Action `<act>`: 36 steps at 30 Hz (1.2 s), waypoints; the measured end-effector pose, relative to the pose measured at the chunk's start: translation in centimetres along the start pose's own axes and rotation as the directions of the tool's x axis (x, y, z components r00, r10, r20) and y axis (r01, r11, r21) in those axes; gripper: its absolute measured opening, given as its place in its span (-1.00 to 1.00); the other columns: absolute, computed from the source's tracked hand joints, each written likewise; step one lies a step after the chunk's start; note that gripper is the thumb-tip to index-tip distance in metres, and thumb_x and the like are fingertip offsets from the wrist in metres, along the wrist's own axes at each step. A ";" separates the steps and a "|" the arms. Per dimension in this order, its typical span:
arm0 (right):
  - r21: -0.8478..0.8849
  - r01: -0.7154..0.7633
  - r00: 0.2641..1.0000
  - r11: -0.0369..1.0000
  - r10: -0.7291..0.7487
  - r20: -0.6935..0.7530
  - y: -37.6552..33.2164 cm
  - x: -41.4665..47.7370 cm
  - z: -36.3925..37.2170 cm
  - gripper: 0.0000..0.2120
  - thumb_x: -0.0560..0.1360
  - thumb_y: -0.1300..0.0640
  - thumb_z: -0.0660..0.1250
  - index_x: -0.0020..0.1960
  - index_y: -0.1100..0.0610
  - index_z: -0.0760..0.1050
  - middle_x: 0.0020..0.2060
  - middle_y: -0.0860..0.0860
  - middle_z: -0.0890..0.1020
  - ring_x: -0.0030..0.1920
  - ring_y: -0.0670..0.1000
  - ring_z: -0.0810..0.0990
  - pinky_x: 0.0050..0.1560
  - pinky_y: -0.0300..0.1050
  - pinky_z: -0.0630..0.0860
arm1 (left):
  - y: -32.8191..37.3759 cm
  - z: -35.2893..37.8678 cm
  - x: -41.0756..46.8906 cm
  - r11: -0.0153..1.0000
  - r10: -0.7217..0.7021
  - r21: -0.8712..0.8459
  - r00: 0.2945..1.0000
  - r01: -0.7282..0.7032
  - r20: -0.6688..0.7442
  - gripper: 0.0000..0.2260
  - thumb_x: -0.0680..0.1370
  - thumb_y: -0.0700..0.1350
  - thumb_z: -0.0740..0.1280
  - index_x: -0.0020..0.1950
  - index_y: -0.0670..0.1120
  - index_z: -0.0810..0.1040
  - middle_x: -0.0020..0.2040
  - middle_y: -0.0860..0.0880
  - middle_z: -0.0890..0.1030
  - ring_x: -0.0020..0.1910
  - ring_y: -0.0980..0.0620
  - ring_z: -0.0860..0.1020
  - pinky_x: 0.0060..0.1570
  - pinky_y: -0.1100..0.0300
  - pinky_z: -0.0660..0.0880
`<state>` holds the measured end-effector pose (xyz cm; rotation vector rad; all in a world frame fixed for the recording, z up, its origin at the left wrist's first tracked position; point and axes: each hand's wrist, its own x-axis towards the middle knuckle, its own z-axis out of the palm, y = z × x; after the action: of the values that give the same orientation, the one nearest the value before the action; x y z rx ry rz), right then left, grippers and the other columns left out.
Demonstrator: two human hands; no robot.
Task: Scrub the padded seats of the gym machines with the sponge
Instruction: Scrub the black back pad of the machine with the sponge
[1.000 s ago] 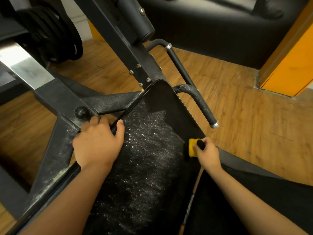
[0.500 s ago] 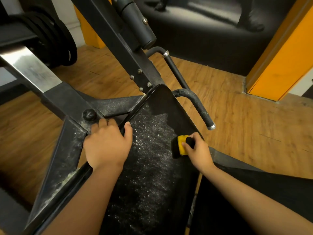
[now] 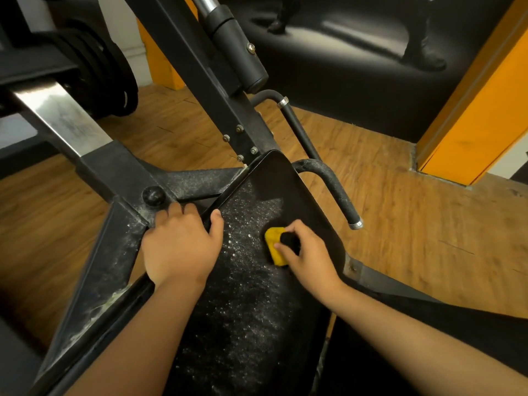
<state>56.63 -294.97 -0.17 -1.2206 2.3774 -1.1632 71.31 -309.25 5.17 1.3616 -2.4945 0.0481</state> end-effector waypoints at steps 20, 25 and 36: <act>0.019 -0.029 0.957 0.999 0.033 -0.288 2.1 5.9 0.1 -0.86 0.52 0.09 0.35 0.05 0.05 0.45 -0.07 -0.05 0.53 -0.02 -0.06 0.51 0.00 -0.17 0.43 | 0.2 -0.2 0.1 0.999 -0.007 0.039 1.000 0.007 -0.013 -0.51 0.58 0.19 0.05 0.02 -0.14 0.60 -0.03 -0.10 0.57 -0.05 -0.13 0.54 -0.36 0.14 0.26; 0.141 -0.134 0.917 0.981 0.176 -0.357 1.8 7.6 -0.2 -0.84 0.50 0.12 0.38 0.07 0.08 0.51 -0.08 -0.04 0.59 0.00 -0.02 0.57 -0.01 -0.19 0.41 | 0.1 0.0 0.1 0.998 -0.004 0.062 1.000 0.005 -0.018 -0.51 0.59 0.20 0.04 0.04 -0.12 0.59 0.00 -0.09 0.57 -0.02 -0.12 0.53 -0.34 0.13 0.26; 0.030 0.176 0.961 0.984 -0.166 -0.220 -2.9 5.6 1.6 -0.86 0.50 0.09 0.37 0.04 0.06 0.50 -0.07 -0.07 0.52 -0.05 -0.13 0.50 -0.02 -0.21 0.47 | 0.0 0.0 0.2 0.999 -0.018 0.048 1.000 0.018 -0.001 -0.50 0.60 0.21 0.03 0.05 -0.13 0.57 0.02 -0.09 0.56 0.00 -0.13 0.53 -0.30 0.12 0.31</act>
<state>55.64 -301.09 1.77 -1.3697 2.4164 -1.4688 71.18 -309.43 5.29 1.4022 -2.4955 0.1048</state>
